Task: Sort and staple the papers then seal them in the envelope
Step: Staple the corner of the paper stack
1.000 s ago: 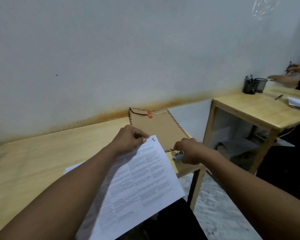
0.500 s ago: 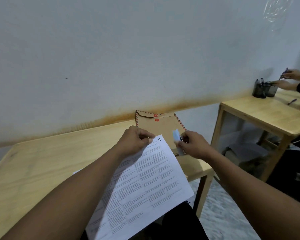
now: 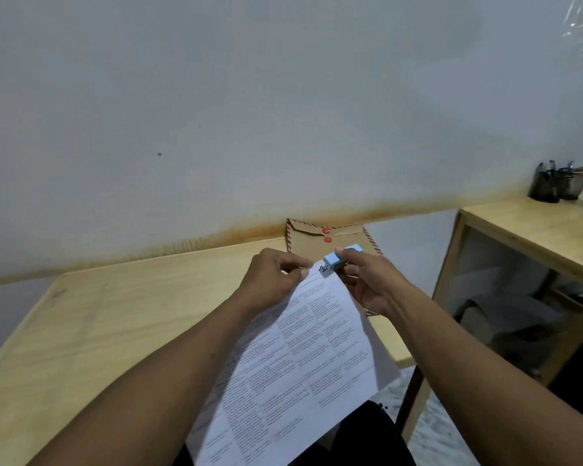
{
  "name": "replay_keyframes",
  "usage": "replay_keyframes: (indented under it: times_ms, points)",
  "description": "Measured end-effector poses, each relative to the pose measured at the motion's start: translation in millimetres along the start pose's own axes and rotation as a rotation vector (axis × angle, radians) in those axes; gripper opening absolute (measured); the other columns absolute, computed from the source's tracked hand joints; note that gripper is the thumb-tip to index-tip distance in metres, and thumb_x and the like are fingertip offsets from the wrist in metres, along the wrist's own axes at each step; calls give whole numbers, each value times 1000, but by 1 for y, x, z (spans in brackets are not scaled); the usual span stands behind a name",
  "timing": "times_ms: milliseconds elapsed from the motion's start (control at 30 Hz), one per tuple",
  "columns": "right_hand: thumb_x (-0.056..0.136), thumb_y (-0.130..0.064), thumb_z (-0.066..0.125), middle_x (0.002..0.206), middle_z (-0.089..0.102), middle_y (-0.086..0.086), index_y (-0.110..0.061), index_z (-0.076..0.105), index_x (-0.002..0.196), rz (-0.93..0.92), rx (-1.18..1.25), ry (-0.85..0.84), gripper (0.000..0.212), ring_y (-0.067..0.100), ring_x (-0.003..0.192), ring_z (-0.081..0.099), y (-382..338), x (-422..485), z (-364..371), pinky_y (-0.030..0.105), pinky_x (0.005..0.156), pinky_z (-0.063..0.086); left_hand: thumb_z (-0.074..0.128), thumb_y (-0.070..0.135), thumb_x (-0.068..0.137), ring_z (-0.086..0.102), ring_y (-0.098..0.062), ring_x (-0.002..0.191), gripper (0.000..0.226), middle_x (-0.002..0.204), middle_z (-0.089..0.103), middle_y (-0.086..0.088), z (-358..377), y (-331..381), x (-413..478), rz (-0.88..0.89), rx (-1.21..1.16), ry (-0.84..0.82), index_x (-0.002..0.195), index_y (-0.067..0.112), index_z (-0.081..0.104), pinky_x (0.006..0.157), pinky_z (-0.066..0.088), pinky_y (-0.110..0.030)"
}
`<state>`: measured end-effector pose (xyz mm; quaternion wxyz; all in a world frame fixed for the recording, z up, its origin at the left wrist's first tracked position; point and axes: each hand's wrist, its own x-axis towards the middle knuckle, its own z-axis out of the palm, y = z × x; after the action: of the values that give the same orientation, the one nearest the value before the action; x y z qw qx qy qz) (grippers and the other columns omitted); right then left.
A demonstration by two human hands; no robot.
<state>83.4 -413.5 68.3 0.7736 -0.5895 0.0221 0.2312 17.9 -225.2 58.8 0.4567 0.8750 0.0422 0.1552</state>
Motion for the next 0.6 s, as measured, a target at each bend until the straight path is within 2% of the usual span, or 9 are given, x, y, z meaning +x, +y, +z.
replay_keyframes:
  times_ms: [67,133,333,500,600]
  points:
    - [84,-19,79,69,70,12,1,62,108,-1,-5,-41,35,30,72,70,0,0,1,35,64,57,74,18,92,70,-2,97,18,102,79,9,0,-1,1,1,0,-1,108,23,82,82,49,-19]
    - [83,-18,80,62,71,10,1,63,103,-13,-16,-80,32,28,65,71,0,-1,2,34,62,57,74,18,93,71,-2,97,19,103,79,9,-1,-2,1,3,-1,0,109,22,82,82,49,-19]
    - [86,-17,77,91,76,22,3,67,100,-67,-99,-92,26,34,76,72,4,2,6,41,72,58,74,20,93,71,-3,94,18,99,79,10,-1,-3,2,-18,-20,6,108,24,83,80,54,-22]
    - [86,-18,77,97,76,25,3,68,104,-105,-117,-93,29,35,81,72,7,6,8,44,77,59,74,20,93,72,-6,94,18,98,79,8,-2,-3,3,-33,-31,4,108,24,83,85,56,-27]
    - [83,-14,80,89,76,23,5,67,107,-136,-97,-78,33,33,74,71,9,4,8,39,67,58,74,19,93,72,-5,94,18,98,79,7,-2,-3,2,-33,-35,1,108,23,83,83,55,-23]
